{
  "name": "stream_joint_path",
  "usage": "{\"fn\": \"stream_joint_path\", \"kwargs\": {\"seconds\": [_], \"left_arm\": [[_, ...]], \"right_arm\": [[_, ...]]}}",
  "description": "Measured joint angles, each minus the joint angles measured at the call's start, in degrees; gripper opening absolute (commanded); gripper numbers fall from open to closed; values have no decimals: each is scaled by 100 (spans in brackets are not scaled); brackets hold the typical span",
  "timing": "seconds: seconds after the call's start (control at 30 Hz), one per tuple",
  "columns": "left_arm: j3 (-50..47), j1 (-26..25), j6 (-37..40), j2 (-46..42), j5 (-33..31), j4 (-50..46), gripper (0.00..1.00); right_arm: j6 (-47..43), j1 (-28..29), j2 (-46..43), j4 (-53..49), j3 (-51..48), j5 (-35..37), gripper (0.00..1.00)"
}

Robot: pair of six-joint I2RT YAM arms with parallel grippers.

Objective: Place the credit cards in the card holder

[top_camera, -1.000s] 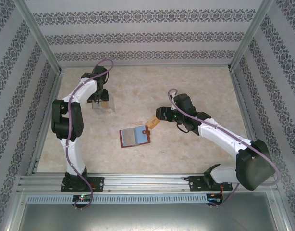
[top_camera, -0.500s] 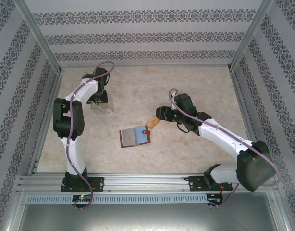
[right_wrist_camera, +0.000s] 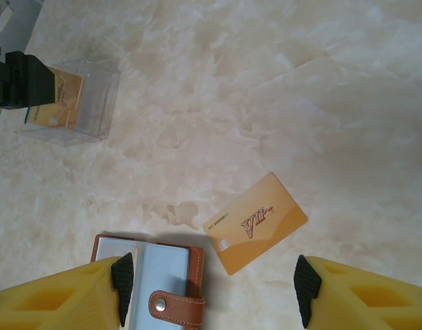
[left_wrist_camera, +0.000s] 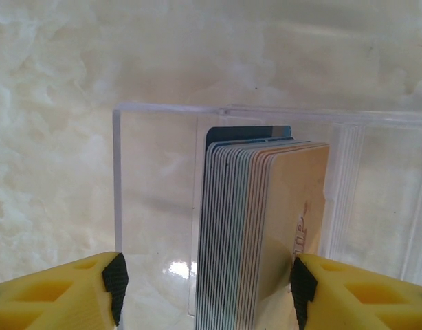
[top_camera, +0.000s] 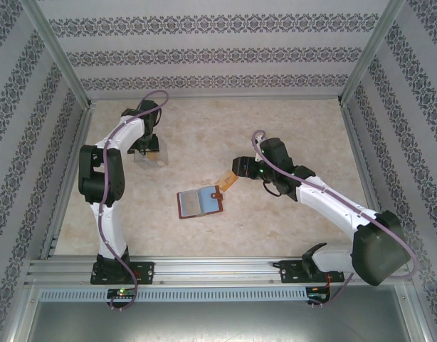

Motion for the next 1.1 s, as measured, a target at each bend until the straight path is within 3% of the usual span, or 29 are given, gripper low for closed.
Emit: {"fn": "stream_joint_path", "kwargs": {"seconds": [0.73,1.1], "left_arm": [[-70,61,-83,-212,-402,-15,45],[-70,61,-127,-216,-415,-15,17]], "right_arm": [[20,-35,0,2,-7,0,65],[111,-35,0,4,-24,0,65]]}}
